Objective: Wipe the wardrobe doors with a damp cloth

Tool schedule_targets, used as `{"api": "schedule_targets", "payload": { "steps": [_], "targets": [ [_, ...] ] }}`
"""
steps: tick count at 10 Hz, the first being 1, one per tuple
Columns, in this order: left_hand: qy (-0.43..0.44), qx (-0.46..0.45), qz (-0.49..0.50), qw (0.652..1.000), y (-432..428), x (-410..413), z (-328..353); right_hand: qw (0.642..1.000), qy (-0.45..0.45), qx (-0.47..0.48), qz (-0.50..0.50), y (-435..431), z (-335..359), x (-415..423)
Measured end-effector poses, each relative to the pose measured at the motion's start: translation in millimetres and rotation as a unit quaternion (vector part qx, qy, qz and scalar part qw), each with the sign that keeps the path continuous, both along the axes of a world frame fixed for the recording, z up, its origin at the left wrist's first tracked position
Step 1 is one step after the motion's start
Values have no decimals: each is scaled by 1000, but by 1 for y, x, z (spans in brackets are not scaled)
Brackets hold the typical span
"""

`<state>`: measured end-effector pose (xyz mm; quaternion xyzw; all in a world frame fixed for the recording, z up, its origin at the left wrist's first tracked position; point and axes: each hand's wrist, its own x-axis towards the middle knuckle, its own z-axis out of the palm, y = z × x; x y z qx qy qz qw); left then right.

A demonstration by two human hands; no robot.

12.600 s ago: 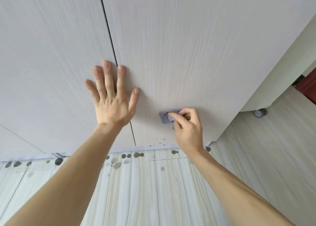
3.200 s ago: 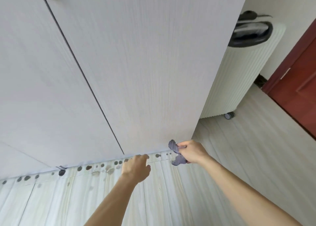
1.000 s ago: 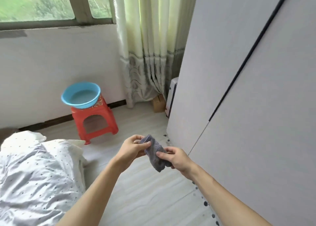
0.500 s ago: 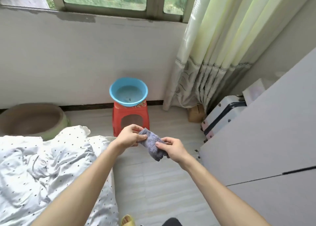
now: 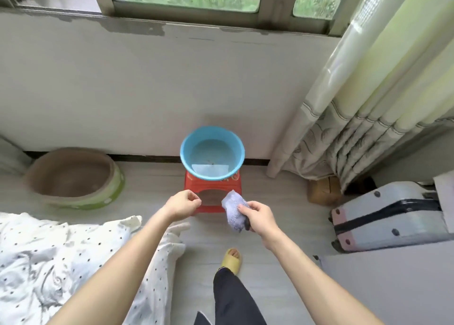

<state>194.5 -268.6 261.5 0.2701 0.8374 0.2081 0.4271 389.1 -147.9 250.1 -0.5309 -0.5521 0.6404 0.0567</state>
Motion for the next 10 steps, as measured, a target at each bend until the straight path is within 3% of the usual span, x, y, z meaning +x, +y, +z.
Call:
{"api": "schedule_targets", "payload": {
  "steps": [2,3,5,6,7,8,9,10],
  "targets": [
    [40,-140,-44,988,58,-47,-42,999,-47,-25,4,90,-26,-59],
    [48,-165,-45,984,83,-62,-72,996,-75,-50,-3,122,-58,-92],
    [102,-192,-46,975,125,-84,-147,992,-30,-113,-41,175,-137,-164],
    [153,-176,-37,972,145,-105,-197,998,-58,-9,35,201,-192,-187],
    [203,-155,-40,966,159,-122,-228,903,-226,223,288,215,-234,-182],
    [248,-166,-59,952,172,-152,-257,845,-251,295,368,224,-270,-173],
    [252,-206,-101,940,170,-169,-277,832,-225,332,382,224,-284,-165],
    [232,-219,-129,939,158,-168,-292,838,-221,295,402,226,-278,-169]
  ]
}}
